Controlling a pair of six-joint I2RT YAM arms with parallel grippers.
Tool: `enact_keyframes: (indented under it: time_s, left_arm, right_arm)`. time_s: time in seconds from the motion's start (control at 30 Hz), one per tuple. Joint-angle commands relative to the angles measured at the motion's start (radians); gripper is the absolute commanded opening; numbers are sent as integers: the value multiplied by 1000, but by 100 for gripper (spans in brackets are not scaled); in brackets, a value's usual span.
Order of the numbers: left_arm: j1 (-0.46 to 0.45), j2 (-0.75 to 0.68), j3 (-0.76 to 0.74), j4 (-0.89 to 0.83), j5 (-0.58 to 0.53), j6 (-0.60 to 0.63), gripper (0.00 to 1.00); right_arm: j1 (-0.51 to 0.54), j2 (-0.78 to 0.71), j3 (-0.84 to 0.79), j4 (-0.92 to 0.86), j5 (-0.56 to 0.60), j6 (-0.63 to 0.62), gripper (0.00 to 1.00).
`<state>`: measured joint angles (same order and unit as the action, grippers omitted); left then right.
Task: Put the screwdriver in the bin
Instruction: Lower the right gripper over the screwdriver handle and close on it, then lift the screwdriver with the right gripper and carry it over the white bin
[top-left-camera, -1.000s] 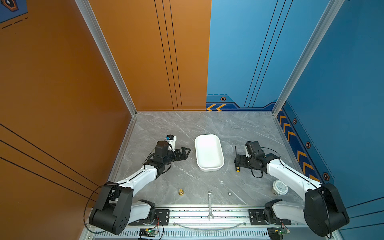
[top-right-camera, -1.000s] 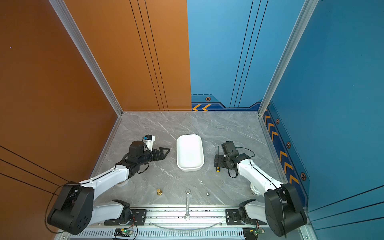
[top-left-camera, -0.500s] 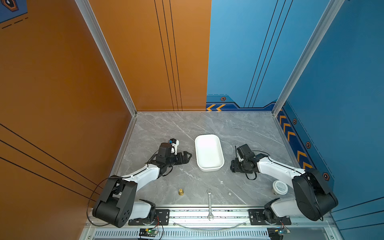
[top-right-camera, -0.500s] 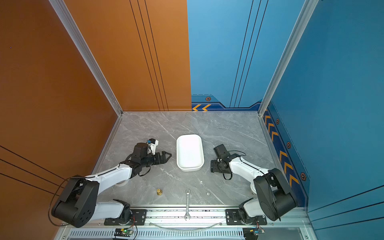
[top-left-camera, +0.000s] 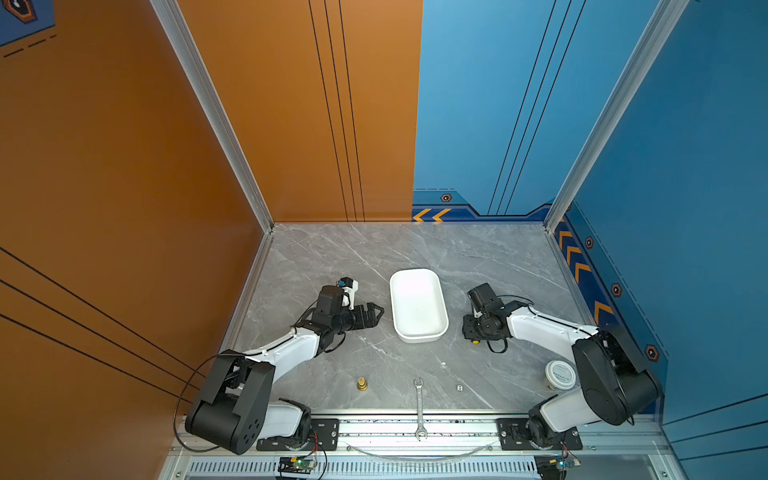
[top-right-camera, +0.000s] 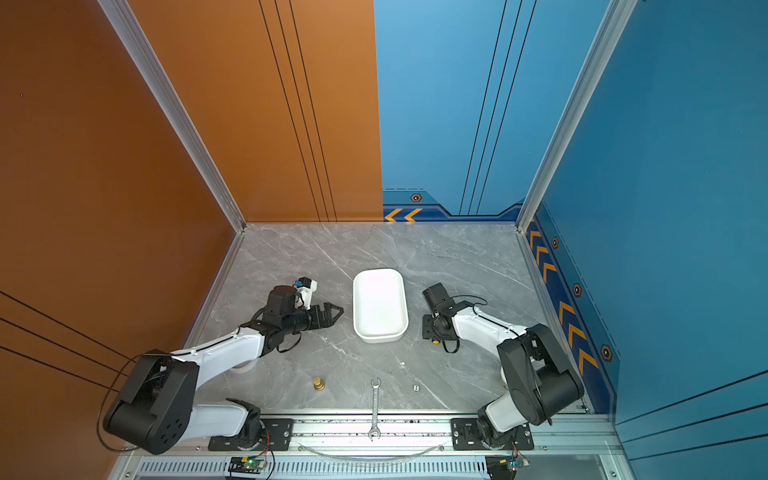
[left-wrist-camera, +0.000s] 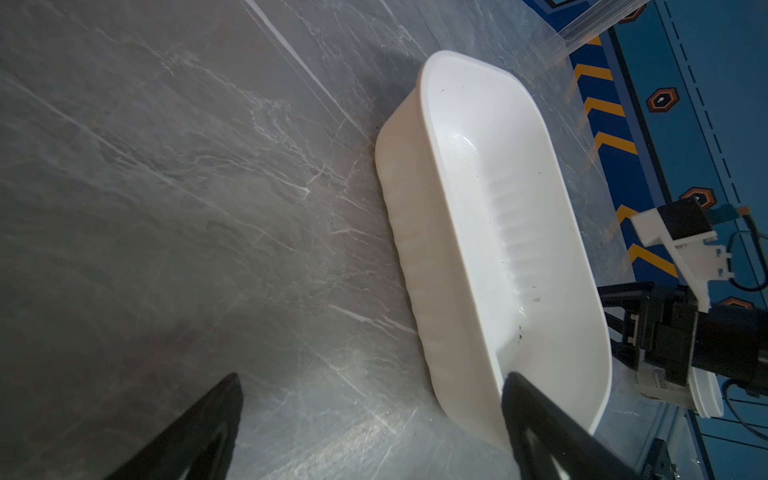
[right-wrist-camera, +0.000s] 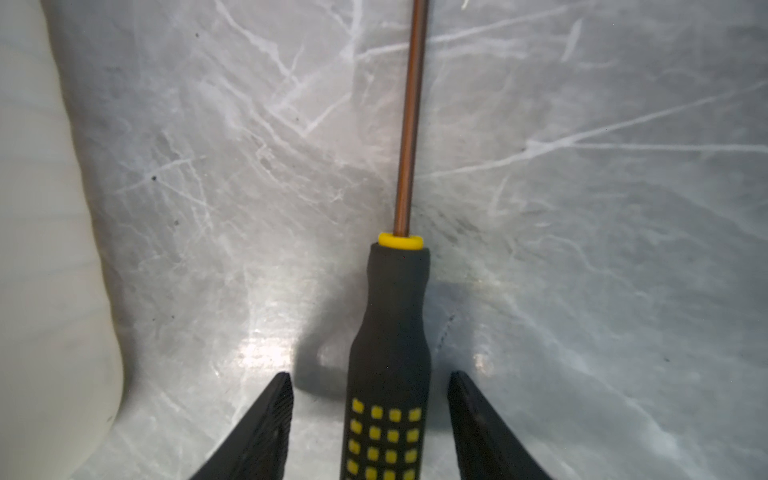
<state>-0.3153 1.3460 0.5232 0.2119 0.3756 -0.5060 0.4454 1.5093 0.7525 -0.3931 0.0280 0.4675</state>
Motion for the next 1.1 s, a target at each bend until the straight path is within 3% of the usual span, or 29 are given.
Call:
enact_keyframes:
  time_s: [0.0,0.23,0.4,0.63,0.73,0.77,1.07]
  left_arm:
    - [-3,-7,1,-15,25,-2,98]
    - [-2,-10,-1,-17,10,0,98]
    - [-1,-5,-5,-17,9,-1,98]
    - [-2,-8,-1,-16,17,-2,98]
    - [-1,-8,-3,-16,16,-2,98]
    - [-1,-8,-4,-18,17,-2,98]
    - [-1,-7,-2,-20,28,-5,98]
  right_arm:
    - [1,25,10,-11,26,-14,54]
    - [-1,50,14,-12,29,-18,42]
    - [-1,75,22,-12,19,-18,27]
    - [-1,67,30,-14,15,-18,20]
    - [-1,51,24,-16,12,-18,9]
    - [-2,45,23,-18,13,-19,2]
    - [-13,-77,8,-35,30,-61,0]
